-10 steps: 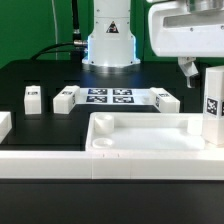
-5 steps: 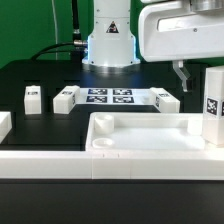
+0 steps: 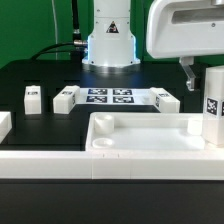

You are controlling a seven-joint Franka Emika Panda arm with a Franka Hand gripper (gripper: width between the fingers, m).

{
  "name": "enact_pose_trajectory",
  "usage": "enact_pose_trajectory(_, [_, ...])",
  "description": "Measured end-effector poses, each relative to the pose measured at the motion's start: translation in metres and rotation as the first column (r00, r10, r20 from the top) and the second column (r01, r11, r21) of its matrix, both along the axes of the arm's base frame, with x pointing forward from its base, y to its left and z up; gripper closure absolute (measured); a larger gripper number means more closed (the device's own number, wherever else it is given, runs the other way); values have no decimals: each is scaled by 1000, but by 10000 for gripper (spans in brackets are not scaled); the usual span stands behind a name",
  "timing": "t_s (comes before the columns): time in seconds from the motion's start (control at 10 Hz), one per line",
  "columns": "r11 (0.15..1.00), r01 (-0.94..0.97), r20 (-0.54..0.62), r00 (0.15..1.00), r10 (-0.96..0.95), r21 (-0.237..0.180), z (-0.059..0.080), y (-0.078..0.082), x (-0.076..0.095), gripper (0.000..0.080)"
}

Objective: Assemble desk

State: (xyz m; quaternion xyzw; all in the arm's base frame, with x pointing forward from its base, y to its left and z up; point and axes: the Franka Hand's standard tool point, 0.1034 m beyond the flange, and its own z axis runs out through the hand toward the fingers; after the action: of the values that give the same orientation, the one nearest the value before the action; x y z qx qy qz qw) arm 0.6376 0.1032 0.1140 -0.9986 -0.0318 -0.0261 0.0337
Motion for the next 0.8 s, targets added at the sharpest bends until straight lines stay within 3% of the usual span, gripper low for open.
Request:
enact_pose_trajectory(0.4, [973, -229, 15, 973, 229, -13, 0, -2, 1, 151])
enact_pose_trajectory(0.6, [974, -224, 15, 974, 224, -13, 0, -1, 1, 411])
enact_pose_trajectory(0.7, [974, -224, 15, 974, 224, -13, 0, -2, 1, 411])
enact_pose_trajectory(0.8, [975, -220, 14, 975, 220, -12, 0, -2, 1, 511])
